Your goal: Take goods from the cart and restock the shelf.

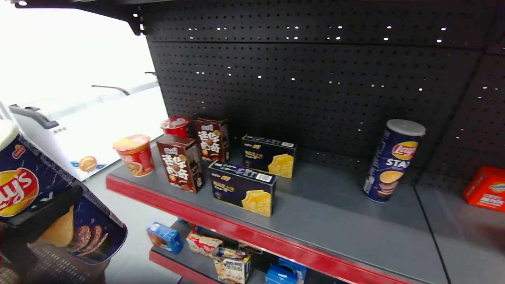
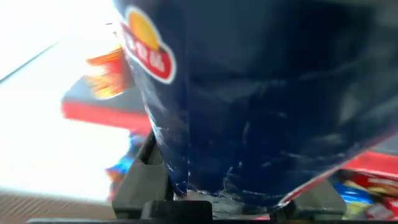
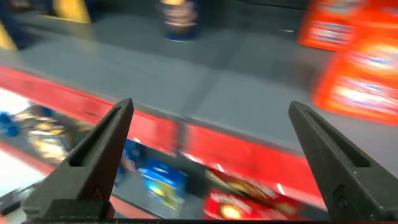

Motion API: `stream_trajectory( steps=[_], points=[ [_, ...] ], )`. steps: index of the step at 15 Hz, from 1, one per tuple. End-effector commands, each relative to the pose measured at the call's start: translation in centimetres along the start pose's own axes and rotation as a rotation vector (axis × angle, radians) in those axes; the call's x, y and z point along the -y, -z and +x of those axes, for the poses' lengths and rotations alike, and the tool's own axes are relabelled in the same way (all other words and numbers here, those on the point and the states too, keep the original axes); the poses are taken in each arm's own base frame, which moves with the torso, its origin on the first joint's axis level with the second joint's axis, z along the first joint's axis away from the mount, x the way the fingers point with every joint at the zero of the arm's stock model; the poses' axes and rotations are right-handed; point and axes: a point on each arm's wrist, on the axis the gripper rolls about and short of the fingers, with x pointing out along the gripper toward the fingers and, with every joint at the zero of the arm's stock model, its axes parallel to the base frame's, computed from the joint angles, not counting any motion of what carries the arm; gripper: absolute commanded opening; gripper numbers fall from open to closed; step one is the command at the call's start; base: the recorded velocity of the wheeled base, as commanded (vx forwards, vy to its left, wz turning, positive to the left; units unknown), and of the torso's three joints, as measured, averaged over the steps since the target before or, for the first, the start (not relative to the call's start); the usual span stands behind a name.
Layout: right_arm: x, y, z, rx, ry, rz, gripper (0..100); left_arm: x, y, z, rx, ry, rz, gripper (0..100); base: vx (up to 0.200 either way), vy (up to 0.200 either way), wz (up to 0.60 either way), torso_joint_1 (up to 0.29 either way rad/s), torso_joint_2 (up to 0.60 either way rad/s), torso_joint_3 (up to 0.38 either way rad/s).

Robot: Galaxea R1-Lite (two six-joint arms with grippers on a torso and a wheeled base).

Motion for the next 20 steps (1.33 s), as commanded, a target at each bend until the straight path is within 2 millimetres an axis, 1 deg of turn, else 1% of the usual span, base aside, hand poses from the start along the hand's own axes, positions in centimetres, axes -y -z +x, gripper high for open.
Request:
stream_trajectory(
  steps=[1,2,9,11,13,16,19,20],
  points=[
    [0.0,0.0,0.0,0.000,-0.001,0.000,100,0.0,0.0,0.0,-0.003,-0.001,-0.004,0,0.000,0.000,-0.60,0.002,0.00,0.002],
    [0.0,0.0,0.0,0.000,0.001,0.000,100,0.0,0.0,0.0,-0.003,-0.001,-0.004,0,0.000,0.000,-0.60,0.002,0.00,-0.002],
    [0.0,0.0,0.0,-0.001,-0.001,0.000,100,0.0,0.1,0.0,0.000,0.001,-0.017,0,0.000,0.000,0.00,0.000,0.00,0.000],
    [0.0,0.0,0.0,0.000,-0.001,0.000,100,0.0,0.0,-0.1,0.006,-0.002,-0.016,0,0.000,0.000,-0.60,0.000,0.00,0.000],
    [0.0,0.0,0.0,0.000,0.001,0.001,100,0.1,-0.1,-0.5,0.023,0.000,-0.015,0,0.000,0.000,0.00,0.000,0.00,0.000],
    [0.0,0.0,0.0,0.000,-0.007,-0.011,100,0.2,-0.5,-1.8,0.077,0.001,-0.004,0,0.000,0.000,0.00,0.000,0.00,0.000],
    [0.0,-0.1,0.0,0.002,-0.016,-0.013,100,0.2,0.3,-3.5,0.024,-0.069,-0.008,0,0.000,0.000,0.00,0.000,0.00,0.000],
    [-0.2,-2.6,-0.6,0.078,-0.121,-0.036,100,0.2,0.1,-4.1,0.037,-0.076,-0.001,0,0.000,0.000,0.00,0.000,0.00,0.000]
  ],
)
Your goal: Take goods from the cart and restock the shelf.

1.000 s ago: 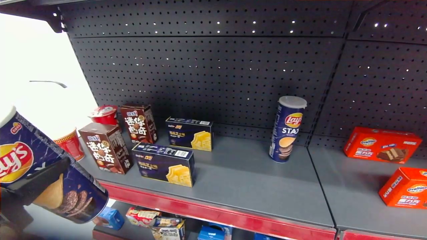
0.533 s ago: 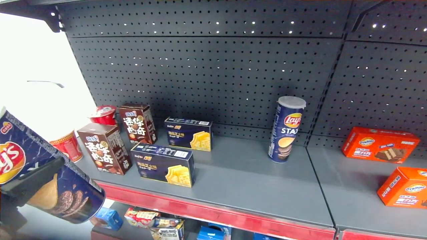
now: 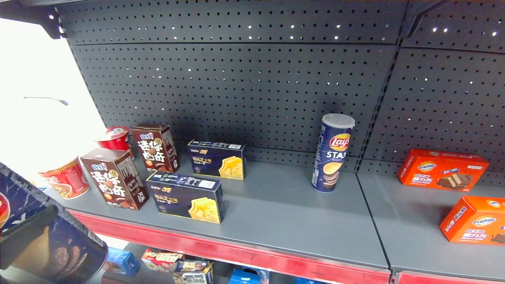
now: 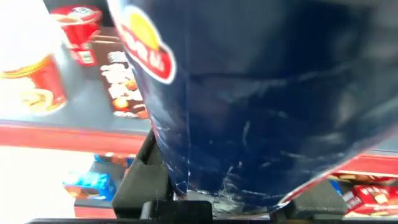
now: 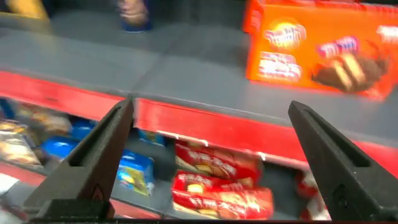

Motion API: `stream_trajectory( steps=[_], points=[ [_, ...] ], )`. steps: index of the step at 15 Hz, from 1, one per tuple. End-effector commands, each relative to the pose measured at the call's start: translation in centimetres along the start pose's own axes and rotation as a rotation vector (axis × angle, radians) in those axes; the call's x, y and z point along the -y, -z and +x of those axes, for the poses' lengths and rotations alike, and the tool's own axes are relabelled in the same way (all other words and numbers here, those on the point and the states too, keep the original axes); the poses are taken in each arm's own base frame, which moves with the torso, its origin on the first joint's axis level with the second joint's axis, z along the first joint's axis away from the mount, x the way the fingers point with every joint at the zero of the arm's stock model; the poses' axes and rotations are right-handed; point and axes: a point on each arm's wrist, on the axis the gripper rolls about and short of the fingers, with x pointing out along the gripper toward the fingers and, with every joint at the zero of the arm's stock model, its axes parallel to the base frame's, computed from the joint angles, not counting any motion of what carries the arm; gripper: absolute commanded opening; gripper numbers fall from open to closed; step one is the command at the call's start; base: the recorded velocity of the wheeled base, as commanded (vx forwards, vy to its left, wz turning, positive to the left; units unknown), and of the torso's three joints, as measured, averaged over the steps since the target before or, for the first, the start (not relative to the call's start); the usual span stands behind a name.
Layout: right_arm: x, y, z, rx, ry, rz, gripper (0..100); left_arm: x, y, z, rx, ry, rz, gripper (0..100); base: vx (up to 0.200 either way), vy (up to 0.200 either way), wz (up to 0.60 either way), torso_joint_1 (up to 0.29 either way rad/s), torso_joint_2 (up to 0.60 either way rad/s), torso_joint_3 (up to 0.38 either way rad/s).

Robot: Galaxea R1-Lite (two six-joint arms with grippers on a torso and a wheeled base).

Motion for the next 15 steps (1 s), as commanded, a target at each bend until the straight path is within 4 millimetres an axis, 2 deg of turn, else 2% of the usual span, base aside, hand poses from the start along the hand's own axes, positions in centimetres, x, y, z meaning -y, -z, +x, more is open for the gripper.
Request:
stream_trajectory(
  steps=[1,2,3,4,5,6,8,11,14,15],
  points=[
    [0.0,-9.9,0.8,0.053,-0.177,0.045,100,0.1,-0.3,-1.3,0.052,-0.002,0.018,0,0.000,0.000,0.00,0.000,0.00,0.000],
    [0.2,-12.3,2.9,0.000,-0.166,0.078,100,0.0,0.0,-1.4,0.046,0.001,0.020,0,0.000,0.000,0.00,0.000,0.00,0.000],
    [0.3,-16.4,4.9,0.057,-0.194,0.046,100,0.0,1.2,-1.6,0.018,0.007,0.024,0,0.000,0.000,0.00,0.000,0.00,0.000],
    [0.2,-17.6,6.4,0.037,-0.254,-0.011,100,-0.1,1.8,-1.7,0.005,0.006,0.032,0,0.000,0.000,0.00,0.000,0.00,0.000],
    [-0.1,-18.1,9.1,-0.003,-0.320,-0.087,100,-0.1,2.3,-1.8,-0.004,0.005,0.027,0,0.000,0.000,0.00,0.000,0.00,0.000],
    [-0.4,-18.3,10.5,-0.018,-0.362,-0.081,100,-0.2,2.5,-1.9,-0.007,0.005,0.027,0,0.000,0.000,0.00,0.000,0.00,0.000],
    [-1.8,-18.4,13.2,-0.032,-0.486,-0.036,100,-0.2,2.7,-2.2,0.002,0.009,0.025,0,0.000,0.000,0.00,0.000,0.00,0.000],
    [-3.4,-19.0,17.5,-0.085,-0.552,-0.026,100,-0.1,2.5,-2.3,0.013,0.022,0.024,0,0.000,0.000,0.00,0.000,0.00,0.000],
    [-4.3,-19.3,20.2,-0.091,-0.658,-0.021,100,-0.1,2.7,-2.3,0.006,0.029,0.023,0,0.000,0.000,0.00,0.000,0.00,0.000],
    [-4.6,-19.1,21.7,-0.095,-0.684,-0.018,100,-0.1,3.1,-2.3,-0.010,0.062,-0.014,0,0.000,0.000,0.00,0.000,0.00,0.000]
  ],
)
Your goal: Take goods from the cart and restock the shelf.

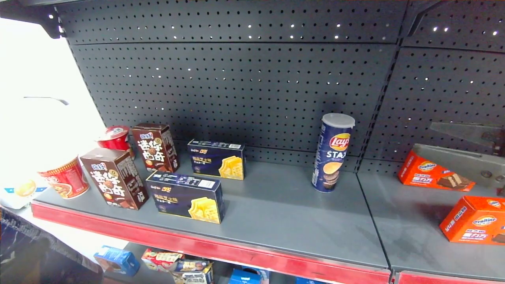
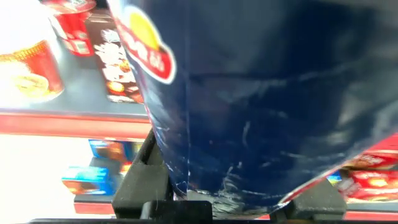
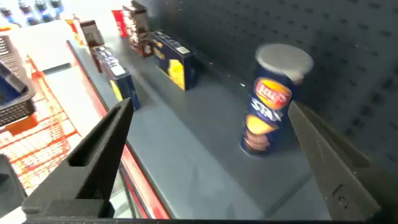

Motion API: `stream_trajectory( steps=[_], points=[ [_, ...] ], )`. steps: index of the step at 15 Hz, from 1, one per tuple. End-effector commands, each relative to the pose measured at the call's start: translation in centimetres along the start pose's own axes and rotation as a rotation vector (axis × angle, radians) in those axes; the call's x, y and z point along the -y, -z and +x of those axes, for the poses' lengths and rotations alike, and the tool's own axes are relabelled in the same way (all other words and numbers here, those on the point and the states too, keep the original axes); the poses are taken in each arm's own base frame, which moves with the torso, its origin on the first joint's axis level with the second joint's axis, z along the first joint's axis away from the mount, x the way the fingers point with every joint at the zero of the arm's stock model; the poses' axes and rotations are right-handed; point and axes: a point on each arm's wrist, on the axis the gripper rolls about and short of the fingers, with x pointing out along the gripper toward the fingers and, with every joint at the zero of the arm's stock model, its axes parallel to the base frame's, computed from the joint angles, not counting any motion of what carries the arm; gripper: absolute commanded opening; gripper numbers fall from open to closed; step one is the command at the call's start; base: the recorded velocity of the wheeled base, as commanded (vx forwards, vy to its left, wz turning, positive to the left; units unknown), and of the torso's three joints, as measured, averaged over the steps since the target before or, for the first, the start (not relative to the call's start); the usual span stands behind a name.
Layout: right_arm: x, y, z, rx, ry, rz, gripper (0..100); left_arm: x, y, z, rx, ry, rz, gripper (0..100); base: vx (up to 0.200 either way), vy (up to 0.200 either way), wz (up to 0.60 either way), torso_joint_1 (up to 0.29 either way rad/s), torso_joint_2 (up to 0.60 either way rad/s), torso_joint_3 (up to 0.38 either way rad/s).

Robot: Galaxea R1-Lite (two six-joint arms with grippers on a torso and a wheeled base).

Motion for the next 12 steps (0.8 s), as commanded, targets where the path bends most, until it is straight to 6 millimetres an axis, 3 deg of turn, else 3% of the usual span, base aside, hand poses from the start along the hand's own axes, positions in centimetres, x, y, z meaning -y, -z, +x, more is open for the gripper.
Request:
stream_trajectory(
  steps=[1,4,9,12],
  points=[
    [2.1,1.8,5.1,-0.087,-0.038,0.041,100,0.1,0.4,-0.2,-0.005,0.040,-0.030,0,0.000,0.000,0.00,0.000,0.00,0.000],
    [3.9,3.3,7.2,-0.104,-0.033,0.055,100,0.0,1.1,-0.8,0.005,0.044,-0.032,0,0.000,0.000,0.00,0.000,0.00,0.000],
    [8.2,4.7,9.6,-0.090,-0.125,0.077,100,0.2,0.1,-0.9,0.041,0.053,-0.043,0,0.000,0.000,0.00,0.000,0.00,0.000],
    [9.5,5.2,10.1,-0.090,-0.214,0.090,100,0.2,0.1,-0.9,0.039,0.053,-0.046,0,0.000,0.000,0.00,0.000,0.00,0.000]
  ],
)
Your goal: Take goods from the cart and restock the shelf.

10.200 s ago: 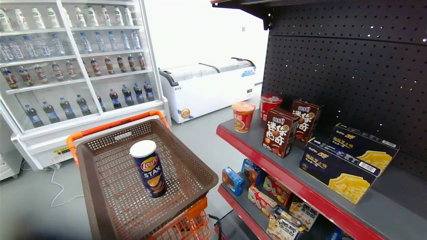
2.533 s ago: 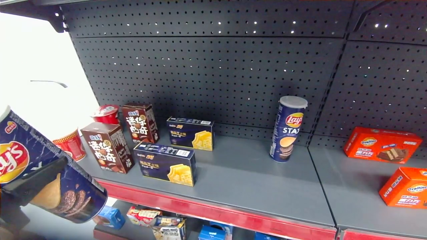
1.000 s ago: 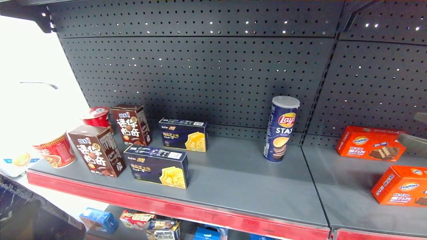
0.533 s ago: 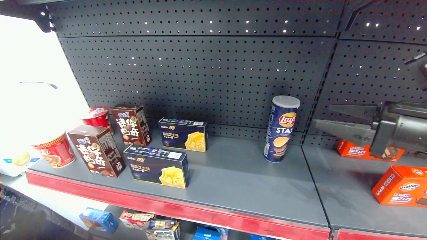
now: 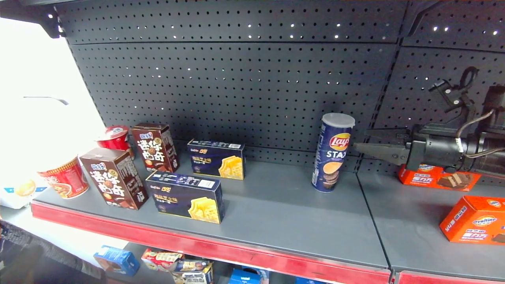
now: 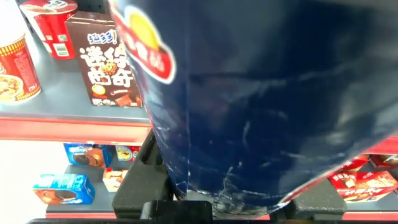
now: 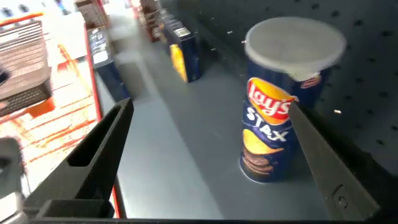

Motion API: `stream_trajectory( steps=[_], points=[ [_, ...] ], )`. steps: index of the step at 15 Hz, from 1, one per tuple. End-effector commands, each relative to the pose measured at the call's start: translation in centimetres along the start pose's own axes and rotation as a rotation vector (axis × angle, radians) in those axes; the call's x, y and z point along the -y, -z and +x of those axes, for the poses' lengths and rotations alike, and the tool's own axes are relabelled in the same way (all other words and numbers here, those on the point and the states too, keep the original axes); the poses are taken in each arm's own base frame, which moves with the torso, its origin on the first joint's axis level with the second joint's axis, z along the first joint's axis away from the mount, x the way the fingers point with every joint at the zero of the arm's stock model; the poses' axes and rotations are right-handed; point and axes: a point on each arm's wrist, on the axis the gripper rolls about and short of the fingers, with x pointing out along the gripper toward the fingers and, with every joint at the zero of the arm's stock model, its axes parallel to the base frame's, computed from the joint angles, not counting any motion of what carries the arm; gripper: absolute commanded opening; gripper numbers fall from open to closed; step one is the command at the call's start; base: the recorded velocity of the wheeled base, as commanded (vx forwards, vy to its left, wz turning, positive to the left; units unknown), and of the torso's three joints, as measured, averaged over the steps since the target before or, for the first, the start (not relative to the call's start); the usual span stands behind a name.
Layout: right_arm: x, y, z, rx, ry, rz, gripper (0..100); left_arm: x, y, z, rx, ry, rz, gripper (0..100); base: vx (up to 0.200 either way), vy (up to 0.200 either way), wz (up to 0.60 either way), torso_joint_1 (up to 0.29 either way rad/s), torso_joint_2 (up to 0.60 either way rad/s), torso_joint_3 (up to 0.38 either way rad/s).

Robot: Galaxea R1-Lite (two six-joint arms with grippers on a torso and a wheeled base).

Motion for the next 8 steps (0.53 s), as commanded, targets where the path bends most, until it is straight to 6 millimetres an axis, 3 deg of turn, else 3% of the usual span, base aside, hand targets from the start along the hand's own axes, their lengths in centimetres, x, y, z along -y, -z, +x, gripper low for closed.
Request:
stream_trajectory(
  steps=[1,8],
  points=[
    [1.8,1.3,0.9,-0.029,-0.025,0.020,100,0.0,0.0,0.0,0.000,0.000,-0.001,0,0.000,0.000,0.00,0.000,0.00,0.000],
    [3.5,3.3,2.1,-0.067,-0.089,0.043,100,-0.1,0.5,0.0,-0.017,-0.001,-0.005,0,0.000,0.000,0.00,0.000,0.00,0.000]
  ],
)
